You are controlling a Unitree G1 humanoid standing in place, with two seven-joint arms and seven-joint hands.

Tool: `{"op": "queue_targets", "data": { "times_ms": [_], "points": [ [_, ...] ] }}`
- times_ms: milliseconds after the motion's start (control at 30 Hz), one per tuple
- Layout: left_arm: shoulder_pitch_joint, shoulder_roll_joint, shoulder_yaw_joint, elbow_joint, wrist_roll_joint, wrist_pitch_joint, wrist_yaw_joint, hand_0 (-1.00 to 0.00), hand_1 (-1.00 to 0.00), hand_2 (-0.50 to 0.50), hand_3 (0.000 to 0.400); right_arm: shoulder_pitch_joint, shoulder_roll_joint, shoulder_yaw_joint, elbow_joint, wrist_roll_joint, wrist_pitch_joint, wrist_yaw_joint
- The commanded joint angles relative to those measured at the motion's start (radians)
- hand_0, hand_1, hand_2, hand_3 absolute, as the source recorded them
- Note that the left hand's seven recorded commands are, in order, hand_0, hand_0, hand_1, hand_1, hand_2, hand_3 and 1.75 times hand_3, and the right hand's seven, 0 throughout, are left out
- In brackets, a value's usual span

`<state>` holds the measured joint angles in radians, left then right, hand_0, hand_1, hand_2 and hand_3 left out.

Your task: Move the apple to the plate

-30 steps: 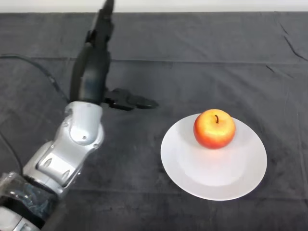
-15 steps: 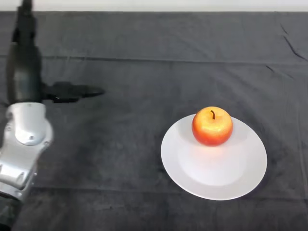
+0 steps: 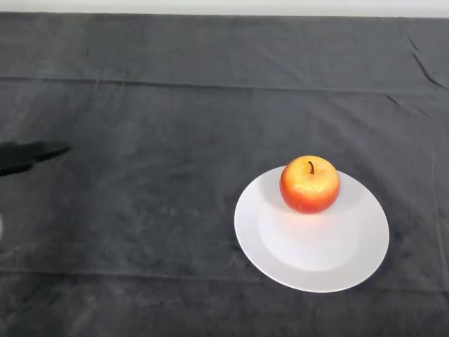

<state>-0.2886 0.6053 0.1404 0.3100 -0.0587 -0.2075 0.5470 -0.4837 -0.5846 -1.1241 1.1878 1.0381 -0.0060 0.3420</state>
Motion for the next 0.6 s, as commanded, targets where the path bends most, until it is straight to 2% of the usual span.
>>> {"op": "queue_targets", "data": {
  "times_ms": [33,333,600],
  "points": [
    [0.024,0.046,0.028,-0.045,0.006,-0.020,0.016,0.00,0.00,0.00,0.000,-0.009,0.016,-0.0019,-0.034,0.0089,-0.004,-0.0078],
    [0.042,0.035,0.099,-0.002,0.027,-0.050,0.038,0.00,0.00,0.00,0.000,-0.009,0.016,-0.0019,-0.034,0.0090,-0.004,-0.0080],
    [0.049,0.027,0.147,0.008,0.041,-0.050,0.050,0.00,0.00,0.00,0.000,-0.009,0.016,-0.0021,-0.034,0.0092,-0.004,-0.0079]
  ]
}}
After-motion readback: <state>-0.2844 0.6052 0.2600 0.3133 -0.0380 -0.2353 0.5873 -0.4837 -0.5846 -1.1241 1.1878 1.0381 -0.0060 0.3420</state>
